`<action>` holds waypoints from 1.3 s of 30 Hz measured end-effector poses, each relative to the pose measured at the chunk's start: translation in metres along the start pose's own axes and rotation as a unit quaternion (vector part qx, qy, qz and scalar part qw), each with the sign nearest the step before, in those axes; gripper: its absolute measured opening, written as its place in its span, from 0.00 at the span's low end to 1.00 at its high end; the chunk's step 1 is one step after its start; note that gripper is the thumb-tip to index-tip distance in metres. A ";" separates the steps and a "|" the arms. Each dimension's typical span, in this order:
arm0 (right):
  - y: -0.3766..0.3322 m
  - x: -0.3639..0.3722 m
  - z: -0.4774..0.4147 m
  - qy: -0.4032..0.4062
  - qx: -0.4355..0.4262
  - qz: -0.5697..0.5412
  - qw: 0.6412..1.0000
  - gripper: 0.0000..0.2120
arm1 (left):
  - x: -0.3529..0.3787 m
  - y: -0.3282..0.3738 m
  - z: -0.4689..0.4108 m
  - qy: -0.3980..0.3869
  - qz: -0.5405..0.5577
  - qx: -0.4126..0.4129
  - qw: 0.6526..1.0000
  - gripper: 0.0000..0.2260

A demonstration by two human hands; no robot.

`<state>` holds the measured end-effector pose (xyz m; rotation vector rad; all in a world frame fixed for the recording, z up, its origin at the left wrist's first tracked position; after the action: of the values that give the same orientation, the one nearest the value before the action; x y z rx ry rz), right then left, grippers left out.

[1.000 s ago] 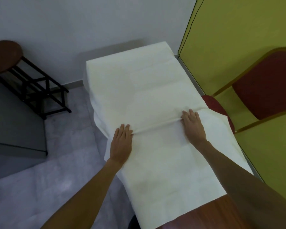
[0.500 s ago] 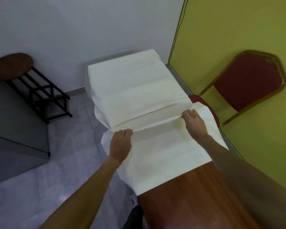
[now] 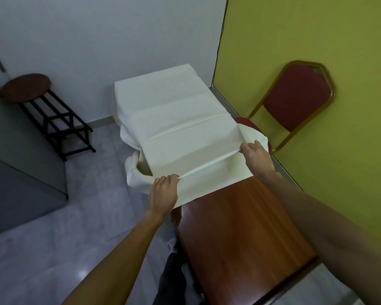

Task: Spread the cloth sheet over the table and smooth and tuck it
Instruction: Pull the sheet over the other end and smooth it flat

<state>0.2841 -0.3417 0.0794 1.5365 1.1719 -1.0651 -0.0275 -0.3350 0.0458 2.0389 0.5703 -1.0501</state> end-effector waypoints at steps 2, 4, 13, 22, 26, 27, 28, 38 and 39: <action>0.005 -0.002 0.018 0.014 -0.009 0.011 1.000 0.10 | 0.002 0.011 0.014 0.000 -0.001 -0.003 1.000 0.14; 0.010 0.003 0.036 0.012 -0.028 0.025 0.999 0.13 | 0.004 0.022 0.028 -0.002 0.000 -0.002 1.000 0.14; 0.010 0.027 0.037 -0.005 -0.031 0.075 0.997 0.09 | 0.019 0.011 0.019 -0.017 0.010 -0.035 0.999 0.13; -0.007 0.073 -0.053 -0.023 -0.034 0.032 0.999 0.10 | 0.049 -0.062 -0.045 -0.039 -0.008 -0.069 0.997 0.13; -0.011 0.116 -0.084 -0.075 -0.014 0.024 0.997 0.08 | 0.072 -0.095 -0.066 -0.070 -0.010 -0.066 0.995 0.14; -0.011 0.128 -0.089 -0.088 -0.004 0.013 0.996 0.07 | 0.080 -0.106 -0.070 -0.079 -0.011 -0.072 0.994 0.14; -0.011 0.139 -0.093 -0.100 0.009 -0.001 0.995 0.07 | 0.088 -0.114 -0.072 -0.087 -0.011 -0.078 0.993 0.14; -0.006 0.161 -0.084 -0.121 0.024 -0.079 0.989 0.22 | 0.107 -0.123 -0.066 -0.089 -0.012 -0.095 0.991 0.12; -0.005 0.160 -0.081 -0.122 0.020 -0.083 0.989 0.25 | 0.104 -0.121 -0.063 -0.092 -0.011 -0.100 0.991 0.13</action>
<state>0.3169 -0.2305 -0.0571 1.3110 1.1268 -1.3548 -0.0189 -0.2068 -0.0676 1.7455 0.5787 -1.1328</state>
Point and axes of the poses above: each hand's wrist, its own z-axis away from the middle knuckle, its own x-axis out of the palm, y = z × x, the point moved 7 cm from there along -z, towards the middle knuckle, and after that the axes turned 12 degrees about z, right-handed, at the moved point
